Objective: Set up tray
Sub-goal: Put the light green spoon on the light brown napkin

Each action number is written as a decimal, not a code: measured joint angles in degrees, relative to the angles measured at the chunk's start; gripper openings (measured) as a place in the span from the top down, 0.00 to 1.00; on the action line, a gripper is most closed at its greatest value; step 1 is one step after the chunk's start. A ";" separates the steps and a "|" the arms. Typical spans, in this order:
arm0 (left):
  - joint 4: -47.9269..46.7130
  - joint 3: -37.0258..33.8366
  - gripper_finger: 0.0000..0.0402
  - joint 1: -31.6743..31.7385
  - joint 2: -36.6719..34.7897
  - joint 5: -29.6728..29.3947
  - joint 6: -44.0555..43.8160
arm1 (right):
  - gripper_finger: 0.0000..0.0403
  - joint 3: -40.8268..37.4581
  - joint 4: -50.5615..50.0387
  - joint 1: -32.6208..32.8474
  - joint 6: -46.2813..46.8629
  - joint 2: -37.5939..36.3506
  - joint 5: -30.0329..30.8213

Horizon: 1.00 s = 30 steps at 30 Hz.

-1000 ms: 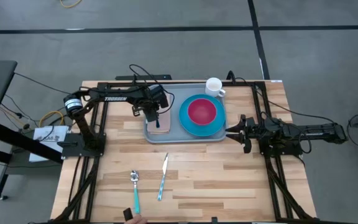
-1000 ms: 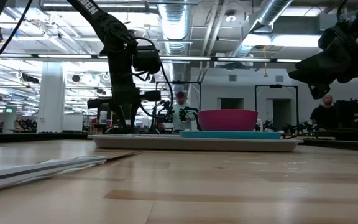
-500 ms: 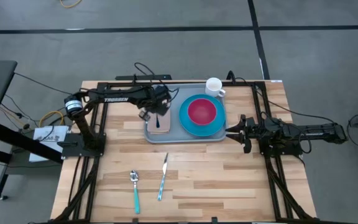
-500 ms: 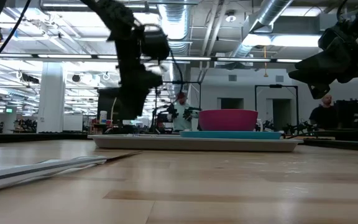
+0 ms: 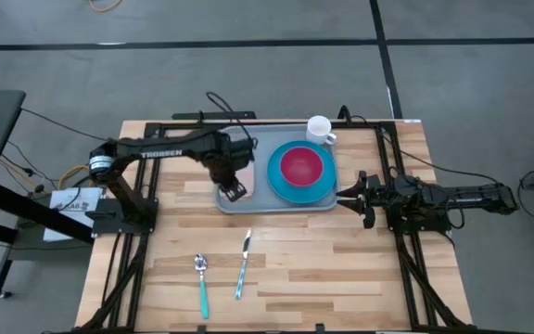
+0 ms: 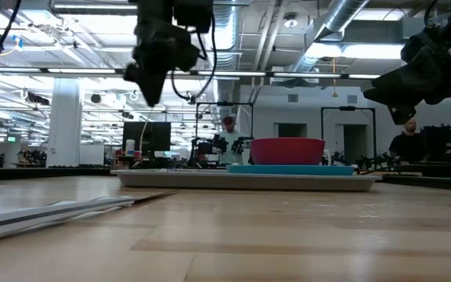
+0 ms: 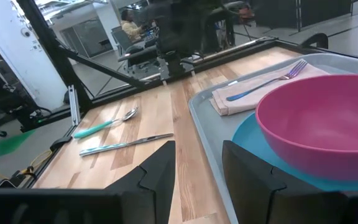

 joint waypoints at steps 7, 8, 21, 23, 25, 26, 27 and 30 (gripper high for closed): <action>-0.41 -0.03 0.84 -12.73 -1.17 -12.49 -30.35 | 0.70 0.00 0.00 0.00 -0.02 -0.02 0.00; 0.24 -0.03 0.84 -14.48 -1.17 -13.77 -34.53 | 0.70 0.00 0.01 0.01 -0.01 -0.01 0.00; -1.98 -4.69 0.84 -33.66 -0.82 -9.46 -82.42 | 0.70 0.00 0.00 0.02 0.00 0.00 0.00; -3.85 -4.69 0.84 -36.04 -0.82 -4.96 -86.40 | 0.70 0.00 0.00 0.00 -0.02 0.00 0.00; -4.32 -4.69 0.84 -38.60 -0.82 -2.59 -88.56 | 0.70 0.00 0.00 0.00 0.00 0.00 0.00; -3.97 -4.69 0.83 -39.85 -0.82 -2.21 -89.66 | 0.70 0.00 0.00 0.00 0.00 0.00 0.00; -3.27 -4.69 0.82 -40.97 -0.82 -1.78 -91.02 | 0.70 0.01 0.00 0.02 0.00 0.00 0.00; 0.95 -4.69 0.76 -44.32 -0.81 -1.88 -96.05 | 0.70 0.00 0.00 0.02 0.00 -0.02 0.00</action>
